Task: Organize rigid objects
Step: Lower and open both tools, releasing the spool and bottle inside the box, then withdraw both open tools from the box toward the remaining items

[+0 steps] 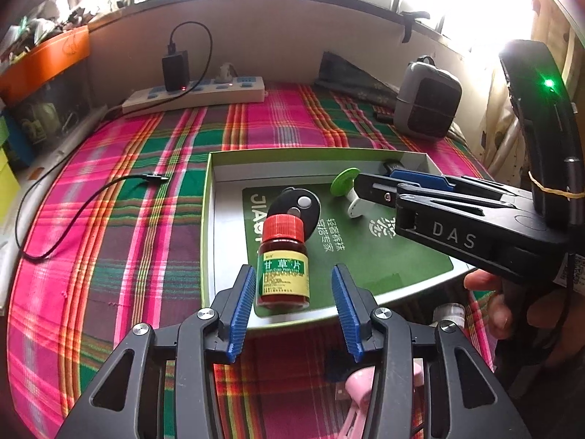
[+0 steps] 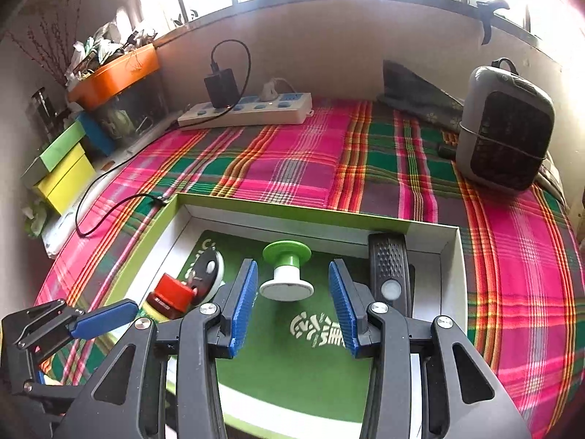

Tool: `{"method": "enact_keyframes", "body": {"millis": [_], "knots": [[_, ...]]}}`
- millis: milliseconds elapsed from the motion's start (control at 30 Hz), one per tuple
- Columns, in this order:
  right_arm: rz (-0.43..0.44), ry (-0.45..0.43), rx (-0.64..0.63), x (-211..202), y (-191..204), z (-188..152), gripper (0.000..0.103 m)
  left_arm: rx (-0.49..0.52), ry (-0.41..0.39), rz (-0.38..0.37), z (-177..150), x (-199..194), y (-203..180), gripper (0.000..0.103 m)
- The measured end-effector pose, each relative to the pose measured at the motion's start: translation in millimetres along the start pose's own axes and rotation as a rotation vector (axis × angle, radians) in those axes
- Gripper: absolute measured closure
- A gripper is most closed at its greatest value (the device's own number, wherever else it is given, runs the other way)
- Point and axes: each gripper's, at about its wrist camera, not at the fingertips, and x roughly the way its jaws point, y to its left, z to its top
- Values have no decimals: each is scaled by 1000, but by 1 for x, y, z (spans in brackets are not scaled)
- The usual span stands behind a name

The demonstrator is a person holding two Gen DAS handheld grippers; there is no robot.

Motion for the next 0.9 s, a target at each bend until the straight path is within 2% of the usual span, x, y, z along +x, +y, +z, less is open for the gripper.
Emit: {"method": "enact_keyframes", "body": {"millis": [500, 900], "knots": [[6, -46, -17, -48, 17, -23, 61, 13, -35, 27, -22, -33, -5, 60], [-13, -64, 4, -87, 17, -62, 61, -26, -70, 7, -41, -61, 2, 60]]}}
